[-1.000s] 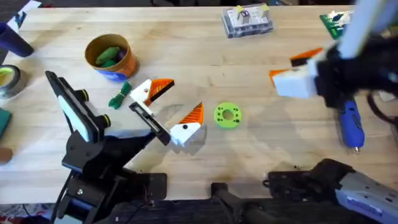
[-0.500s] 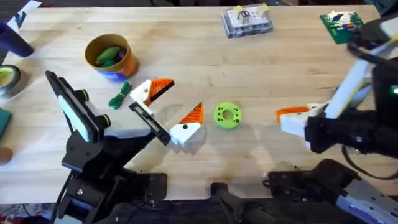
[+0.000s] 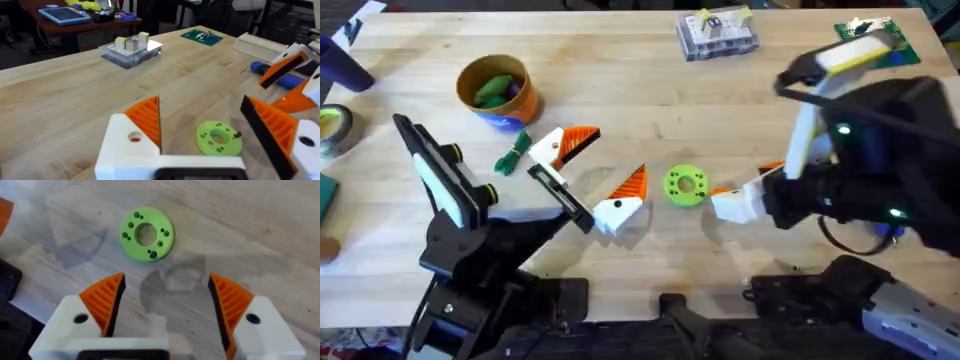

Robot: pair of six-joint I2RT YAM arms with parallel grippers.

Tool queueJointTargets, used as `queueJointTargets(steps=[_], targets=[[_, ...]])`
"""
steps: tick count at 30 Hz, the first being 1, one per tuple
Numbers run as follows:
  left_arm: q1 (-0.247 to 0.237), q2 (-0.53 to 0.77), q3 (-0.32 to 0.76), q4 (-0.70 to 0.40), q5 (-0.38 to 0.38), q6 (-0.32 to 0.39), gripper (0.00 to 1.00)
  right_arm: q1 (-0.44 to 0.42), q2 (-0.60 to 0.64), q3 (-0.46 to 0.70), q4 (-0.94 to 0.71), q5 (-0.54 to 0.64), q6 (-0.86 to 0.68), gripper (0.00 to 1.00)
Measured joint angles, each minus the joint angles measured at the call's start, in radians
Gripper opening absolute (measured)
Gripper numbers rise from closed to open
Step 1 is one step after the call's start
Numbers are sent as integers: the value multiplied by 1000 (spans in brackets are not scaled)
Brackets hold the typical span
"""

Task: Pick up the gripper from the table and insert it into the empty holder that is missing its gripper. Then pick up a screw, insert it into the mounting hole, and use the screwdriver to tighten it. Finally, clean up the table by picking up the vegetable and placing it into the bucket.

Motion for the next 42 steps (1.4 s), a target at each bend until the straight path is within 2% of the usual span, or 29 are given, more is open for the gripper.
queueJointTargets(steps=[4, 12, 14, 18, 19, 30, 31, 33, 34, 42], targets=[[0, 0, 0, 0, 0, 0, 982, 39, 119, 0, 63, -1, -17, 982], [0, 0, 0, 0, 0, 0, 982, 107, 326, 0, 146, 0, -34, 791], [0, 0, 0, 0, 0, 0, 982, 110, 365, 0, 151, 0, -38, 711], [0, 0, 0, 0, 0, 0, 982, 110, 422, -1, 189, 0, -36, 401], [0, 0, 0, 0, 0, 0, 982, 110, 431, -1, 201, 0, -35, 356], [0, 0, 0, 0, 0, 0, 982, 110, 493, -1, 232, 0, -37, 326], [0, 0, 0, 0, 0, 0, 982, 110, 497, -1, 233, 2, -39, 266], [0, 0, 0, 0, 0, 0, 982, 110, 501, -1, 238, 0, -35, 50], [0, 0, 0, 0, 0, 0, 982, 110, 502, -1, 240, 0, -34, 17], [0, 0, 0, 0, 0, 0, 982, 110, 503, -1, 240, 3, -30, 7]])
